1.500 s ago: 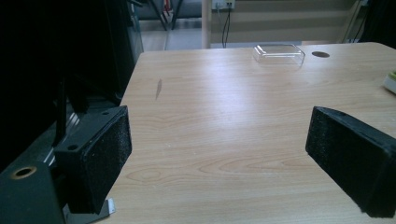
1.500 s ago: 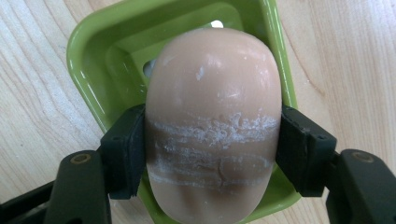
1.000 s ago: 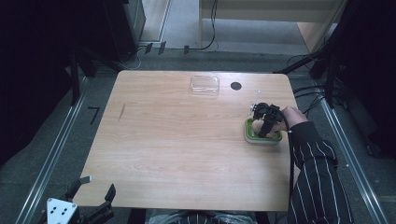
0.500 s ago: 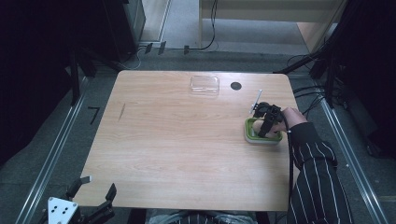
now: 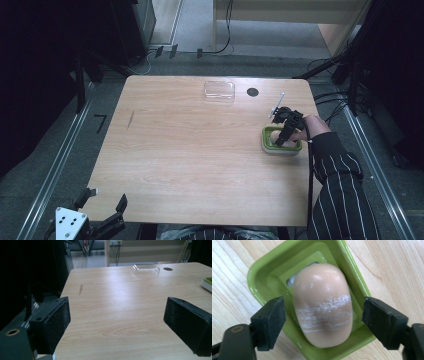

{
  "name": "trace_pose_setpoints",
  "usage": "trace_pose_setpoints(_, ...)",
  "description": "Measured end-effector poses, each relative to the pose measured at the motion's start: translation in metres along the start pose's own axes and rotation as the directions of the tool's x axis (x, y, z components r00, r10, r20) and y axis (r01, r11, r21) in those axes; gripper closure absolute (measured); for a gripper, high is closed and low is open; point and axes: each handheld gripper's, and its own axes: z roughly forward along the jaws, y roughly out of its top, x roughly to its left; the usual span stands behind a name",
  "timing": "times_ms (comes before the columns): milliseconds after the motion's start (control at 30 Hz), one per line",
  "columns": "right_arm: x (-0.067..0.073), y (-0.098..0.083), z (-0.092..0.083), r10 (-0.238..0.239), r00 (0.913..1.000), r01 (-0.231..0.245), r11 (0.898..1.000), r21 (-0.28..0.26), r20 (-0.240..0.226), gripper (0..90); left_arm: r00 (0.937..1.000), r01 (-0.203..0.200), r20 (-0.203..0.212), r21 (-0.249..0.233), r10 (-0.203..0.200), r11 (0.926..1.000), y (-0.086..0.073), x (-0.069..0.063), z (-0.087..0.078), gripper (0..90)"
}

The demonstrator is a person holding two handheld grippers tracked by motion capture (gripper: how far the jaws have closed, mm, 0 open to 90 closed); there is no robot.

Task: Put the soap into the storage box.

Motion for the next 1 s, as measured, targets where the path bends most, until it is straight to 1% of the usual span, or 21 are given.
trace_pose_setpoints(67, 0.001, 0.0, -0.002, 0.01, 0.9999, -0.01, 1.0, -0.003, -0.007, 15.9, 1.0, -0.007, 0.004, -0.001, 0.007, 1.0, 0.001, -0.002, 0.001, 7.2)
trace_pose_setpoints(100, 0.002, 0.0, -0.003, 0.023, 0.9997, -0.023, 1.0, -0.01, -0.008, 13.9, 0.9999, -0.012, 0.004, 0.001, 0.012, 0.9999, 0.001, -0.002, 0.001, 7.2)
trace_pose_setpoints(167, 0.003, 0.0, -0.005, 0.029, 0.9994, -0.029, 0.999, -0.018, -0.018, 12.8, 0.9999, -0.01, 0.006, -0.002, 0.01, 1.0, 0.001, -0.003, 0.003, 7.2)
trace_pose_setpoints(267, 0.007, -0.001, -0.009, 0.049, 0.9986, -0.05, 0.999, -0.023, -0.021, 6.2, 0.9999, -0.01, 0.011, -0.002, 0.01, 0.9999, 0.002, -0.003, 0.004, 7.2)
trace_pose_setpoints(300, 0.007, -0.001, -0.009, 0.049, 0.9986, -0.05, 0.999, -0.023, -0.021, 6.2, 0.9999, -0.011, 0.013, -0.001, 0.011, 0.9999, 0.002, -0.003, 0.004, 7.2)
trace_pose_setpoints(367, 0.011, -0.002, -0.01, 0.055, 0.9983, -0.055, 0.998, -0.016, -0.018, 3.6, 0.9998, -0.014, 0.017, -0.001, 0.014, 0.9999, 0.002, -0.003, 0.005, 7.2)
trace_pose_setpoints(400, 0.014, -0.002, -0.01, 0.058, 0.9983, -0.058, 0.998, -0.003, -0.009, 3.2, 0.9996, -0.016, 0.022, -0.001, 0.016, 0.9999, 0.002, -0.002, 0.006, 7.2)
trace_pose_setpoints(433, 0.014, -0.002, -0.01, 0.058, 0.9983, -0.058, 0.998, -0.003, -0.009, 3.2, 0.9996, -0.016, 0.022, -0.001, 0.016, 0.9999, 0.002, -0.002, 0.006, 7.2)
trace_pose_setpoints(467, 0.018, -0.003, -0.011, 0.065, 0.9979, -0.065, 0.998, -0.012, -0.009, 2.9, 0.9997, -0.012, 0.023, -0.002, 0.012, 0.9999, 0.002, -0.002, 0.005, 7.2)
trace_pose_setpoints(500, 0.018, -0.003, -0.011, 0.065, 0.9979, -0.065, 0.998, -0.012, -0.009, 2.9, 0.9996, -0.008, 0.026, -0.006, 0.009, 0.9999, 0.002, -0.001, 0.005, 7.2)
trace_pose_setpoints(533, 0.021, -0.004, -0.012, 0.069, 0.9976, -0.069, 0.998, -0.001, -0.007, 2.9, 0.9996, -0.006, 0.026, -0.009, 0.006, 0.9999, 0.002, -0.001, 0.005, 7.2)
trace_pose_setpoints(567, 0.024, -0.004, -0.012, 0.071, 0.9974, -0.071, 0.997, -0.003, 0.008, 3.1, 0.9996, -0.003, 0.029, -0.012, 0.004, 0.9999, 0.002, -0.001, 0.005, 7.2)
trace_pose_setpoints(633, 0.029, -0.004, -0.014, 0.063, 0.998, -0.064, 0.998, -0.006, -0.002, 3.1, 0.9994, -0.015, 0.031, -0.006, 0.016, 0.9999, 0.002, -0.002, 0.006, 7.2)
trace_pose_setpoints(667, 0.034, -0.005, -0.016, 0.06, 0.9982, -0.06, 0.998, -0.012, 0.005, 2.5, 0.9992, -0.021, 0.032, -0.004, 0.022, 0.9998, 0.002, -0.003, 0.007, 7.2)
trace_pose_setpoints(700, 0.034, -0.005, -0.016, 0.06, 0.9982, -0.06, 0.998, -0.012, 0.005, 2.5, 0.9991, -0.026, 0.033, -0.002, 0.026, 0.9997, 0.002, -0.003, 0.006, 7.2)
trace_pose_setpoints(767, 0.039, -0.005, -0.017, 0.05, 0.9988, -0.05, 0.999, -0.013, 0.001, 1.8, 0.9994, -0.01, 0.032, -0.007, 0.01, 0.9999, 0.001, 0.0, 0.005, 7.2)
trace_pose_setpoints(800, 0.045, -0.004, -0.019, 0.04, 0.9992, -0.04, 0.999, -0.007, 0.003, 1.2, 0.9995, 0.006, 0.031, -0.016, -0.006, 0.9998, 0.001, 0.001, 0.004, 7.2)
trace_pose_setpoints(833, 0.045, -0.004, -0.019, 0.04, 0.9992, -0.04, 0.999, -0.007, 0.003, 1.2, 0.9995, 0.007, 0.032, -0.017, -0.007, 0.9998, 0.001, 0.001, 0.004, 7.2)
trace_pose_setpoints(867, 0.052, -0.003, -0.021, 0.036, 0.9993, -0.036, 0.999, -0.011, 0.014, 0.7, 0.9995, -0.001, 0.032, -0.016, 0.002, 0.9999, 0.001, 0.001, 0.005, 7.2)
trace_pose_setpoints(933, 0.054, -0.003, -0.021, 0.032, 0.9994, -0.032, 0.999, -0.012, 0.016, 0.7, 0.9992, -0.014, 0.037, -0.012, 0.014, 0.9998, 0.001, -0.001, 0.006, 7.2)
trace_pose_setpoints(1000, 0.062, -0.002, -0.022, 0.026, 0.9994, -0.026, 1.0, -0.009, 0.023, 0.7, 0.9992, -0.013, 0.037, -0.01, 0.013, 0.9999, 0.001, -0.001, 0.006, 7.2)
